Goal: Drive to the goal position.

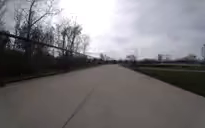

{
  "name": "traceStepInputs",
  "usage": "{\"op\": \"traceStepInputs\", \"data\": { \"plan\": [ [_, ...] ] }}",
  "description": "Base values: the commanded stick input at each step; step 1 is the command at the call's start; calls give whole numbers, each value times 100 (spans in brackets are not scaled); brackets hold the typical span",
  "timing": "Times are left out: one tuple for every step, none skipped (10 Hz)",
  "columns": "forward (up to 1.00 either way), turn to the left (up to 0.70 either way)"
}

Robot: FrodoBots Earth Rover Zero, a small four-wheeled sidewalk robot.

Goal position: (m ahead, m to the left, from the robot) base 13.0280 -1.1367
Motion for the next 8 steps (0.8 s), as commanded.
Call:
{"op": "traceStepInputs", "data": {
  "plan": [
    [100,0],
    [100,3],
    [100,6],
    [100,10],
    [100,15],
    [100,3],
    [100,0],
    [100,0]
  ]
}}
